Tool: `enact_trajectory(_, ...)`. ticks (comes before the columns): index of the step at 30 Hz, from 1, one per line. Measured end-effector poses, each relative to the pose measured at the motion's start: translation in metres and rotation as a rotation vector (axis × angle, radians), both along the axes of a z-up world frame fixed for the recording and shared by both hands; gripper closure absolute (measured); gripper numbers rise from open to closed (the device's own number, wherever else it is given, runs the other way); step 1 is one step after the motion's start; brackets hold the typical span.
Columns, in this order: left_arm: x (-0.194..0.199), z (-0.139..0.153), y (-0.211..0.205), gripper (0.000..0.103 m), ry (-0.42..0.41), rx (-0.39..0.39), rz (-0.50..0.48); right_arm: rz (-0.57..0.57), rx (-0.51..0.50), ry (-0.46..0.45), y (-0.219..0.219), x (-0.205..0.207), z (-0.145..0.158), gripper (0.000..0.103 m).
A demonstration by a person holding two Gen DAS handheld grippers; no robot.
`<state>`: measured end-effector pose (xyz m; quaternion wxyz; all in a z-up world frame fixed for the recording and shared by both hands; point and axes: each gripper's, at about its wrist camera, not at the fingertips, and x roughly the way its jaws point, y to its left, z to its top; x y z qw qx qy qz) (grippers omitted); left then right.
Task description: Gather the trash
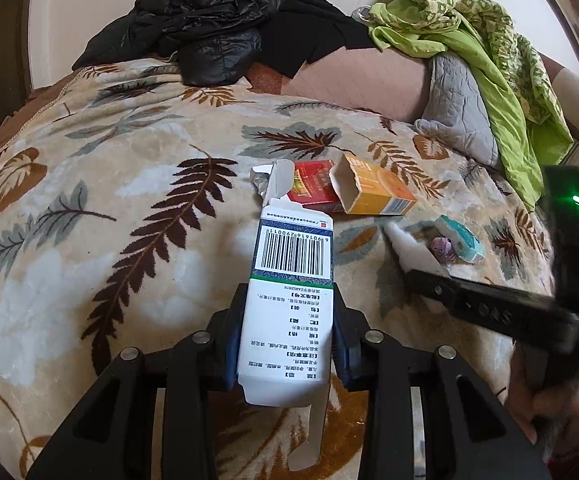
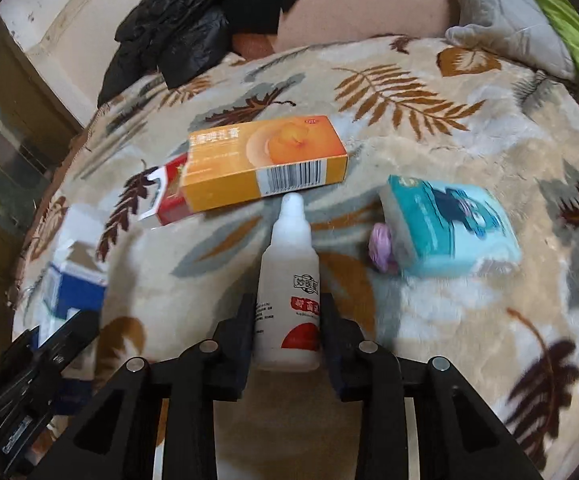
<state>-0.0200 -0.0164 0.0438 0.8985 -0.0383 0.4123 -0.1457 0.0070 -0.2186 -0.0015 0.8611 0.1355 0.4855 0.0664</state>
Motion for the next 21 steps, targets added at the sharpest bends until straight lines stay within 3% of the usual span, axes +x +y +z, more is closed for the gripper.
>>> enact_trajectory(8,-0.018,0.007,-0.009,0.068,-0.036,0.005,-0.012,-0.041,-0.071,-0.131,0.014,-0.072,0.047,0.071)
enact_trajectory(14,-0.048,0.025,-0.015,0.068,-0.116,0.034,-0.037,-0.089,-0.103,-0.252,0.023,-0.128,0.073,0.071)
enact_trajectory(21,-0.103,0.036,-0.001,0.068,-0.168,0.048,-0.040,-0.102,-0.081,-0.295,0.025,-0.170,0.079,0.071)
